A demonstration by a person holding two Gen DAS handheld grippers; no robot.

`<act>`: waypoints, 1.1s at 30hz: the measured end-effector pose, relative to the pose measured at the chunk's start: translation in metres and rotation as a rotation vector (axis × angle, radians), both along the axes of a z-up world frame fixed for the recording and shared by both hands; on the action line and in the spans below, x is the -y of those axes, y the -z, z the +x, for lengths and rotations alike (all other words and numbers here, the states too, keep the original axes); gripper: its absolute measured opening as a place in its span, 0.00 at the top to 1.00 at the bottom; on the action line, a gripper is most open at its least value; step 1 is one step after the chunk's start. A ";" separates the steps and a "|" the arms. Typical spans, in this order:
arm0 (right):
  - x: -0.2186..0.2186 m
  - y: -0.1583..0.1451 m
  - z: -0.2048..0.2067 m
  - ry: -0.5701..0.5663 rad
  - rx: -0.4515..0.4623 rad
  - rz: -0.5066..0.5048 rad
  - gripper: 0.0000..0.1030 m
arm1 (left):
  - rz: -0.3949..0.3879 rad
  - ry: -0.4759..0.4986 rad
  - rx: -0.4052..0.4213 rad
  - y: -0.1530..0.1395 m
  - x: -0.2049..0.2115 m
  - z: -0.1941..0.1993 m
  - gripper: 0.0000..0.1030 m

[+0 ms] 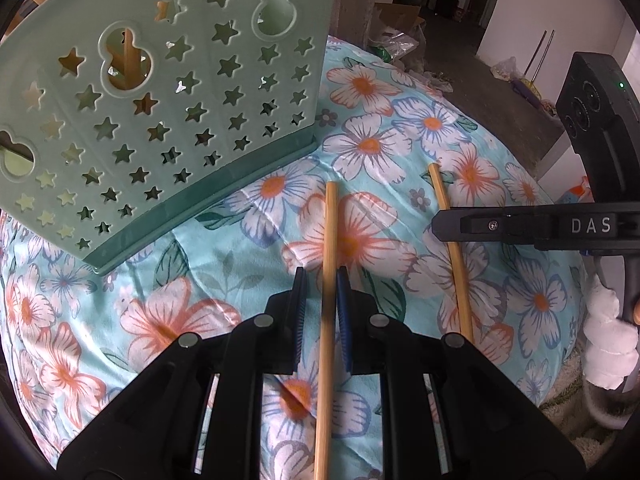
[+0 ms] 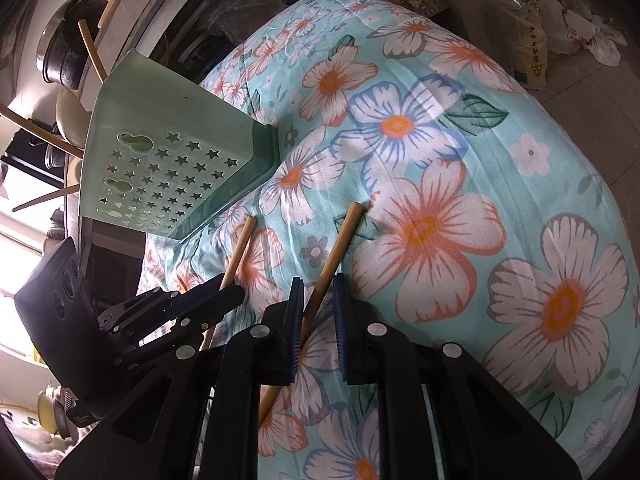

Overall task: Organize utensils
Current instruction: 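Close the right tool on the remaining chopstick while the left tool holds its chopstick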

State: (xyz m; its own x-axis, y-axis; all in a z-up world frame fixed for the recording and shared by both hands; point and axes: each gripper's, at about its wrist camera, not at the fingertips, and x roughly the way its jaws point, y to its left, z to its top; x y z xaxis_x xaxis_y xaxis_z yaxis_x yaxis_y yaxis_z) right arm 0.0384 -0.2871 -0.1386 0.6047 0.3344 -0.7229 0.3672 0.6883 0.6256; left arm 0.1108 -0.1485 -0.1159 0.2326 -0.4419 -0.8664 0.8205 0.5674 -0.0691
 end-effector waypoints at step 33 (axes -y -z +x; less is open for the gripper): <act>-0.001 0.001 0.003 0.008 -0.007 -0.007 0.86 | -0.005 -0.004 0.006 0.003 0.001 -0.001 0.87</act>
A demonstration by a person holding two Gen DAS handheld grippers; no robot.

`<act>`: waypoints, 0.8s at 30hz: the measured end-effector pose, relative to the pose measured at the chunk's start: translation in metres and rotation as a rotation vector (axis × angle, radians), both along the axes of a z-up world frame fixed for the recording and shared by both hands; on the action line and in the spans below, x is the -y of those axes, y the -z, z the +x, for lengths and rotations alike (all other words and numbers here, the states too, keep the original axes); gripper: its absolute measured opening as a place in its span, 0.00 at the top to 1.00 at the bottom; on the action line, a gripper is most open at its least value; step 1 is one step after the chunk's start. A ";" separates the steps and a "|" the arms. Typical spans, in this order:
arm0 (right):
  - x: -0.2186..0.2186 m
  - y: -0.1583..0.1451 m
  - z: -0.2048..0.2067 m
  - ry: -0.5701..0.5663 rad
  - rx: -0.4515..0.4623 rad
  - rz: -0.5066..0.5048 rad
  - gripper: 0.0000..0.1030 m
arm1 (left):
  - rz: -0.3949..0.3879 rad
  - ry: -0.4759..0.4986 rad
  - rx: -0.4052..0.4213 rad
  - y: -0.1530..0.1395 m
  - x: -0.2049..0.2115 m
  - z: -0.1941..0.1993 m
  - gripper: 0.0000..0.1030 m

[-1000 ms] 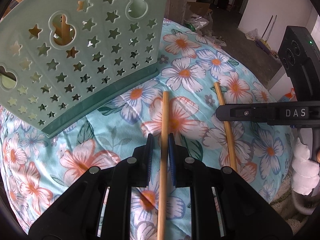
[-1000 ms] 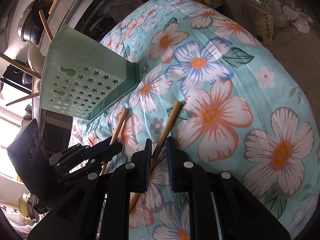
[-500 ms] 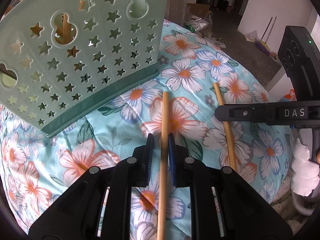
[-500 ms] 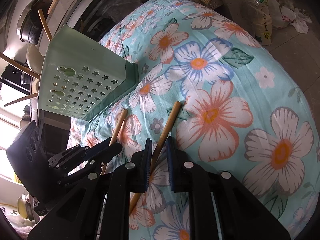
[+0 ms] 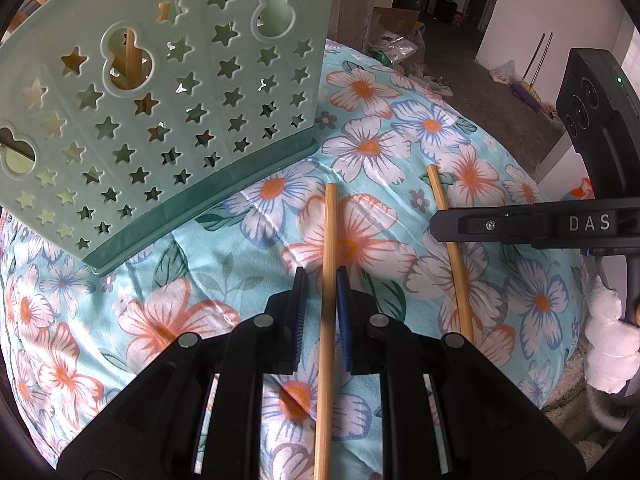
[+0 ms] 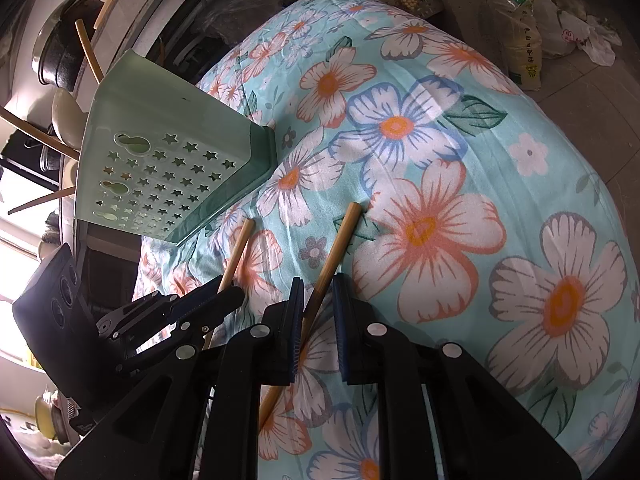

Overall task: Organize utensils
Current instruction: 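Close the right tool on the remaining chopstick while the left tool holds its chopstick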

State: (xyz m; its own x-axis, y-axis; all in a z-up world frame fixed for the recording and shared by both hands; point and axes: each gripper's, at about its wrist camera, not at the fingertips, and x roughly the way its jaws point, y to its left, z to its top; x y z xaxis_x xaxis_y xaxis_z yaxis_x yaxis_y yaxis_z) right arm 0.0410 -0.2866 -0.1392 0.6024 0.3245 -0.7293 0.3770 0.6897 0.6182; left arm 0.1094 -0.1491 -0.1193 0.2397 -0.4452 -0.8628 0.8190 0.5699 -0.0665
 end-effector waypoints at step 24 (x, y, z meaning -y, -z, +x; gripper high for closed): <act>0.001 0.000 0.002 0.005 -0.004 -0.009 0.87 | -0.001 -0.004 0.006 -0.001 0.001 -0.001 0.87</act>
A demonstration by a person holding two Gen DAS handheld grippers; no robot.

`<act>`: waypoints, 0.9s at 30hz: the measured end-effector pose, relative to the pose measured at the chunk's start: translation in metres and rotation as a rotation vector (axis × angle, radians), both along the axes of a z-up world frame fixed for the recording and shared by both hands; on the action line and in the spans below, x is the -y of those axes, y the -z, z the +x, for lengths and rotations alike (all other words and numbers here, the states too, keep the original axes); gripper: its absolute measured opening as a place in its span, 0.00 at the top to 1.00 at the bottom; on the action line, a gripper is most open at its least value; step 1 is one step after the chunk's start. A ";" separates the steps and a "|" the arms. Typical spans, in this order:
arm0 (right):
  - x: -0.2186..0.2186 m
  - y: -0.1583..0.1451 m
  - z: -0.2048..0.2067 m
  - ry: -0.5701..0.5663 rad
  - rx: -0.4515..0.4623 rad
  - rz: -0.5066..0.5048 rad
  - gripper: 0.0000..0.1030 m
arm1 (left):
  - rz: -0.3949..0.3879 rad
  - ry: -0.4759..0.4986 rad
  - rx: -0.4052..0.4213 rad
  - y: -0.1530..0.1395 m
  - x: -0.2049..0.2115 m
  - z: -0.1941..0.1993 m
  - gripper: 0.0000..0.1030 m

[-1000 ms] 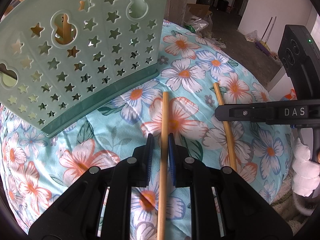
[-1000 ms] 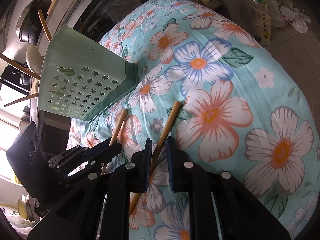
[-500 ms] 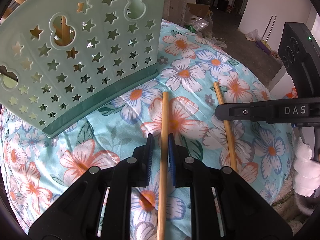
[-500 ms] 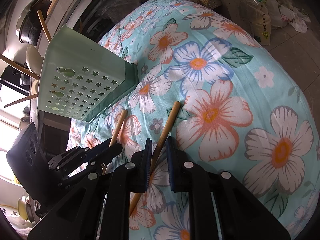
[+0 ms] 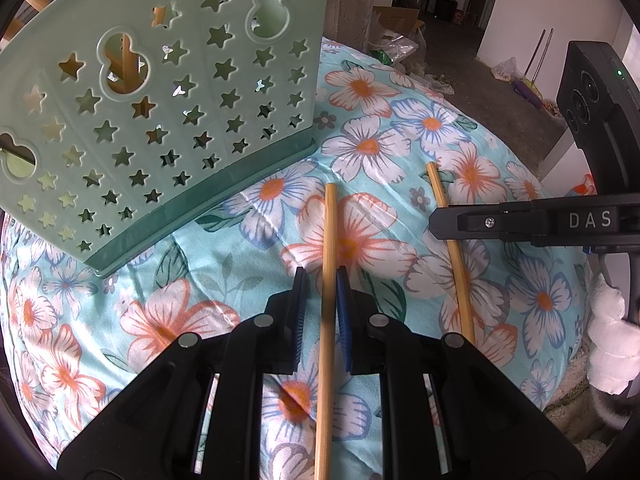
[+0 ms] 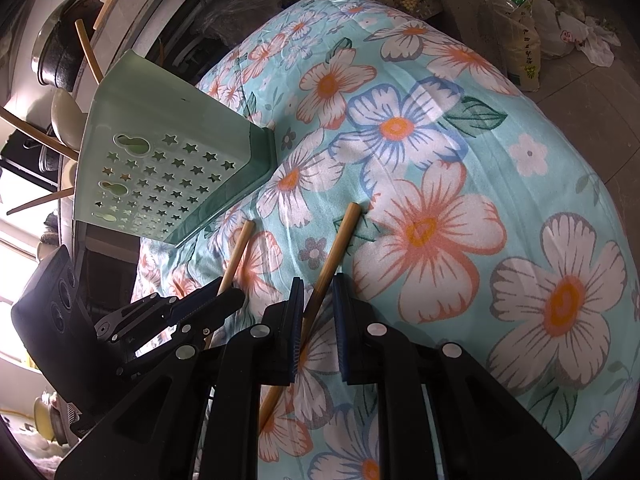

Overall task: Organize utensils
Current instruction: 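Close the right tool on the remaining chopstick while the left tool holds its chopstick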

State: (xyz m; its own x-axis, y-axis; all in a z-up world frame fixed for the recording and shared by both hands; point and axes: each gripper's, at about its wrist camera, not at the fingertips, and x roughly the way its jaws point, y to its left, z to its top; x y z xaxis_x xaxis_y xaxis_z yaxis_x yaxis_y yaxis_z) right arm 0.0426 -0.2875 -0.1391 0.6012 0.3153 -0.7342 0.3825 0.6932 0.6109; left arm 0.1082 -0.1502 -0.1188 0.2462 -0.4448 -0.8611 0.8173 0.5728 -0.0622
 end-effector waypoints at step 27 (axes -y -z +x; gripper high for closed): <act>0.007 -0.026 -0.015 0.040 0.083 -0.044 0.88 | 0.009 -0.008 0.029 -0.001 0.002 -0.001 0.87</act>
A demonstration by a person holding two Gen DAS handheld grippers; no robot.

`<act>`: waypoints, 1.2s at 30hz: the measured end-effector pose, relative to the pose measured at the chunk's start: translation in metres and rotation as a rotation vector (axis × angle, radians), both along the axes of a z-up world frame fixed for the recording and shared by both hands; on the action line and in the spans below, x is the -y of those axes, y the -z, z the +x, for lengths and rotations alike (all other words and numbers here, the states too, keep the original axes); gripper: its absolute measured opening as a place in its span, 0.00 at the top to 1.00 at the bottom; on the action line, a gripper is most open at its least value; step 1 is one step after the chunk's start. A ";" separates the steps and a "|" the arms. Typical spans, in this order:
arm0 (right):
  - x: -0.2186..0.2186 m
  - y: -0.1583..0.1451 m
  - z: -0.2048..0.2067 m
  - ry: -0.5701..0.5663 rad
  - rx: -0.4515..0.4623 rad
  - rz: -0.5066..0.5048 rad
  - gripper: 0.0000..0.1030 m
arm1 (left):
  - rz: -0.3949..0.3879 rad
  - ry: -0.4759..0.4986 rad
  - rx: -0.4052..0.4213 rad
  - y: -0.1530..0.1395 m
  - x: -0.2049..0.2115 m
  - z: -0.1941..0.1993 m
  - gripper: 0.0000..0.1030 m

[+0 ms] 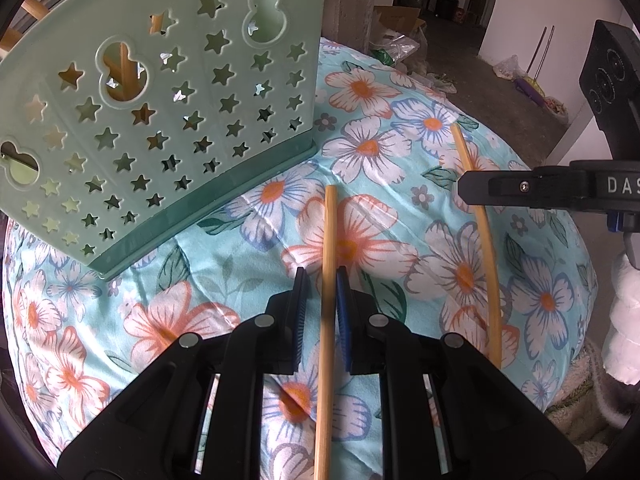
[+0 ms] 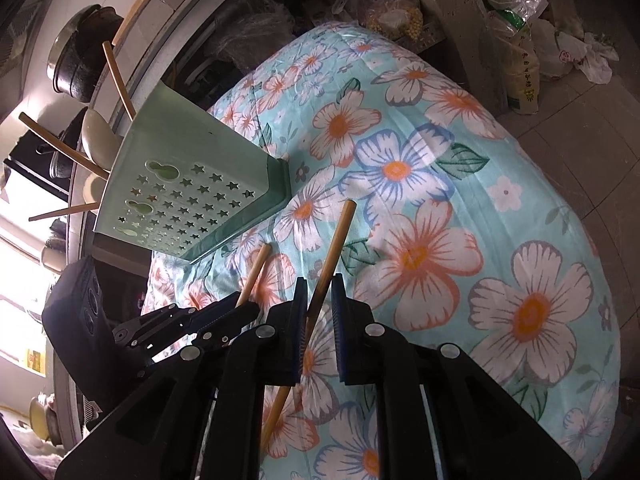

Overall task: Organize utensils
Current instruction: 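Close the right tool on the remaining chopstick while the left tool holds its chopstick, then lift both chopsticks upright and carry them above the green holder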

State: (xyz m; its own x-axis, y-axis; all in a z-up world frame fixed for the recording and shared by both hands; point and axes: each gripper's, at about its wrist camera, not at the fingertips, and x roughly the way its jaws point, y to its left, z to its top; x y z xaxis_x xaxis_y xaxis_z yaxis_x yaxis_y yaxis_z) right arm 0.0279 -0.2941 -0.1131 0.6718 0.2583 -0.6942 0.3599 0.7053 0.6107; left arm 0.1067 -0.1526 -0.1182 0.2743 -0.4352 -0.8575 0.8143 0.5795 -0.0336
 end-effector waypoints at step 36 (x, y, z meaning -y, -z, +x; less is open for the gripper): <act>0.013 -0.131 -0.019 0.068 0.307 -0.250 0.94 | -0.474 -0.058 0.124 -0.150 -0.091 0.079 0.95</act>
